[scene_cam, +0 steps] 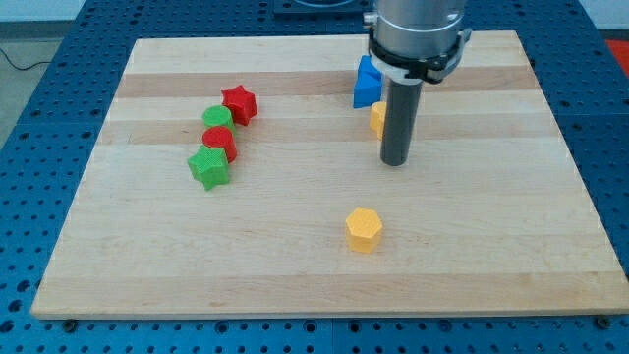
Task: Move the yellow heart close to the blue triangle
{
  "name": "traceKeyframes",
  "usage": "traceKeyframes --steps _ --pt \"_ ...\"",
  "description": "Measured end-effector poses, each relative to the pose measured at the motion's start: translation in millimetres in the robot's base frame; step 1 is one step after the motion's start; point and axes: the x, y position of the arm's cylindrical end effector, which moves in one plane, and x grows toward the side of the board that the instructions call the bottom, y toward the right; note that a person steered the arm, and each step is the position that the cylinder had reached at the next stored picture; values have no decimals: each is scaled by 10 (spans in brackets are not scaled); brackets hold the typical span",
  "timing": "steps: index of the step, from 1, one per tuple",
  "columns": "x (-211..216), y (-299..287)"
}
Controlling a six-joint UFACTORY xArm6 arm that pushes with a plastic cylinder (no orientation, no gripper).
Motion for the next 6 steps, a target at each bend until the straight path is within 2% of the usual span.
traceKeyframes --steps 2,4,5,6 --pt "-372 -125" --pt "-389 -237" --pt "-301 -206" --pt "87 270"
